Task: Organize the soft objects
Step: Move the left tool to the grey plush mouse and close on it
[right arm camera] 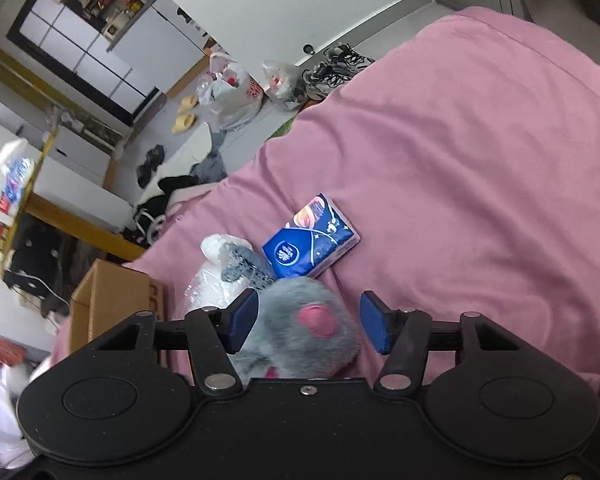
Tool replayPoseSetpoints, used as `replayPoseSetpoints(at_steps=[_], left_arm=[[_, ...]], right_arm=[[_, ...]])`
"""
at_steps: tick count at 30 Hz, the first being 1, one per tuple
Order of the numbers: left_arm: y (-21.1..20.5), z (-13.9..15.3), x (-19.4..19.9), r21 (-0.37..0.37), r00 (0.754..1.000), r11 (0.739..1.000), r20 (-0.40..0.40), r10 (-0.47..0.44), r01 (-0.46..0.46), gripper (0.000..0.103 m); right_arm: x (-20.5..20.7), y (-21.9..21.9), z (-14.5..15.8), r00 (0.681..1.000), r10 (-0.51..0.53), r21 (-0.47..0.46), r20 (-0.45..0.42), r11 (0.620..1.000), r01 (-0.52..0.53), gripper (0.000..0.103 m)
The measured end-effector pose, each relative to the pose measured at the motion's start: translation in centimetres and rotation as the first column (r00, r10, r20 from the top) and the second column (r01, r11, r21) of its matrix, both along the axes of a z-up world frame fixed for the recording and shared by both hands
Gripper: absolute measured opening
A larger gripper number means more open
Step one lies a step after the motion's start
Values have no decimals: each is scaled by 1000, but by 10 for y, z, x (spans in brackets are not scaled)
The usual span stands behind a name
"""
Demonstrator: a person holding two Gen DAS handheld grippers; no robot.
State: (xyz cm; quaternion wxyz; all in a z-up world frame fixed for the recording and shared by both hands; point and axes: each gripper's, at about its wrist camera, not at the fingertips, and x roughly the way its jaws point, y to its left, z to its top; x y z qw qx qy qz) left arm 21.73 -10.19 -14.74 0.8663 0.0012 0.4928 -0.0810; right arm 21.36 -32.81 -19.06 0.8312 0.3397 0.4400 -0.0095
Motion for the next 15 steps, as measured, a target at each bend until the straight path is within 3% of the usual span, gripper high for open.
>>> replayPoseSetpoints(at_steps=[6, 8, 15], left_arm=[[-14, -9, 5, -56, 999, 998, -21, -34, 33, 60], [-16, -12, 7, -99, 999, 994, -33, -40, 36, 58], [-28, -19, 15, -132, 998, 991, -40, -42, 36, 55]], right_arm=[[2, -1, -4, 1000, 15, 45, 4, 999, -15, 55], [1, -5, -6, 1000, 6, 68, -2, 998, -6, 43], [2, -9, -15, 998, 24, 136, -50, 991, -17, 38]])
